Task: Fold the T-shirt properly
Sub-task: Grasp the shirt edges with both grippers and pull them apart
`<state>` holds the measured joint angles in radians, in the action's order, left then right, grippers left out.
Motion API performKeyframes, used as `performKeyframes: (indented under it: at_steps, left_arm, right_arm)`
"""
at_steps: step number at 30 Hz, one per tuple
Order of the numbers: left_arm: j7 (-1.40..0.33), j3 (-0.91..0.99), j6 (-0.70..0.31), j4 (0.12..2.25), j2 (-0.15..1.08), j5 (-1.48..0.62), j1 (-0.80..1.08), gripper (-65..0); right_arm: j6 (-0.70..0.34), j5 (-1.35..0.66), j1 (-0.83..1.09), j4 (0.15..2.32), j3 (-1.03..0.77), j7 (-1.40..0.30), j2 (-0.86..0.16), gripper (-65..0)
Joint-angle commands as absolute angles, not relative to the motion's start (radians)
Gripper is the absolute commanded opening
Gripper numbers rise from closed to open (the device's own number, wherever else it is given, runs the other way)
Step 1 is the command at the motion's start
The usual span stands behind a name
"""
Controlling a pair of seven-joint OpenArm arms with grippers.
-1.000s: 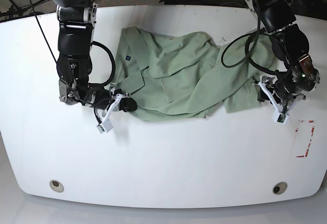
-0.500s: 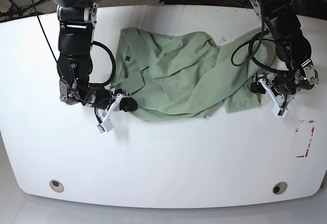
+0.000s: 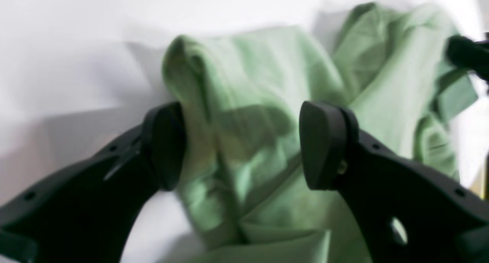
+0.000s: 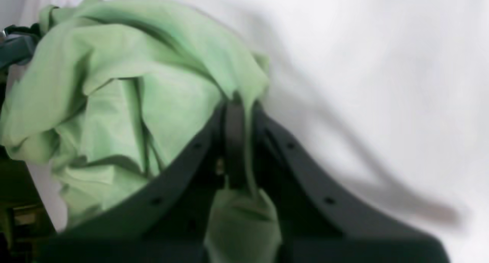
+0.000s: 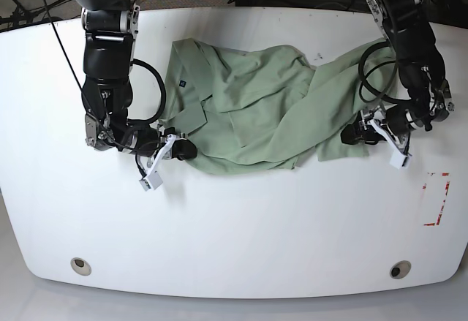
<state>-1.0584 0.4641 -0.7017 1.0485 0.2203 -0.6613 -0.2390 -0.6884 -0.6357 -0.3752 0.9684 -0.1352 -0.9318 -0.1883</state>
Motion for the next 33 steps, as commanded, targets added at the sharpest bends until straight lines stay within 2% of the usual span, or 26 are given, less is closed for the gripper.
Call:
performKeyframes:
  at_steps: [1,9,11,12,15,18,22,25,33]
  left_arm:
    - [-1.109,0.456,-0.698,1.049,0.216,-0.638,-0.245,-21.5]
    - [-1.107,0.455,-0.698,0.926,0.200,-0.634,-0.269,-22.5]
    - [-1.106,0.456,-0.630,0.889,0.200,-0.636,-0.297,-25.8]
    - [-1.106,0.456,-0.613,0.883,0.200,-0.636,-0.300,-27.9]
    - [-1.082,0.455,-0.575,0.881,0.200,-0.634,-0.303,-43.2]
    - [-1.063,0.389,-0.530,0.883,0.199,-0.622,-0.309,-55.4]
    - [-0.995,0.314,-0.481,0.911,0.200,-0.579,-0.308,-65.0]
    - [-0.969,0.309,-0.437,0.981,0.199,-0.529,-0.302,-65.0]
    - [-0.998,0.309,-0.432,1.184,0.213,-0.493,-0.302,-65.0]
  right_arm:
    - [-0.698,-0.662,-0.403,0.989,-0.136,-0.918,-0.197,-65.0]
    - [-0.698,-0.662,-0.403,0.989,-0.137,-0.918,-0.197,-65.0]
    - [-0.698,-0.662,-0.403,0.989,-0.137,-0.918,-0.196,-65.0]
    - [-0.698,-0.662,-0.403,0.989,-0.137,-0.918,-0.196,-65.0]
    - [-0.698,-0.664,-0.394,0.990,-0.137,-0.918,-0.194,-65.0]
    - [-0.698,-0.668,-0.392,0.990,-0.139,-0.918,-0.194,-65.0]
    - [-0.698,-0.667,-0.392,0.990,-0.139,-0.918,-0.193,-65.0]
    - [-0.698,-0.671,-0.392,0.993,-0.139,-0.918,-0.193,-65.0]
    - [-0.698,-0.665,-0.397,1.116,-0.143,-0.960,-0.223,-65.0]
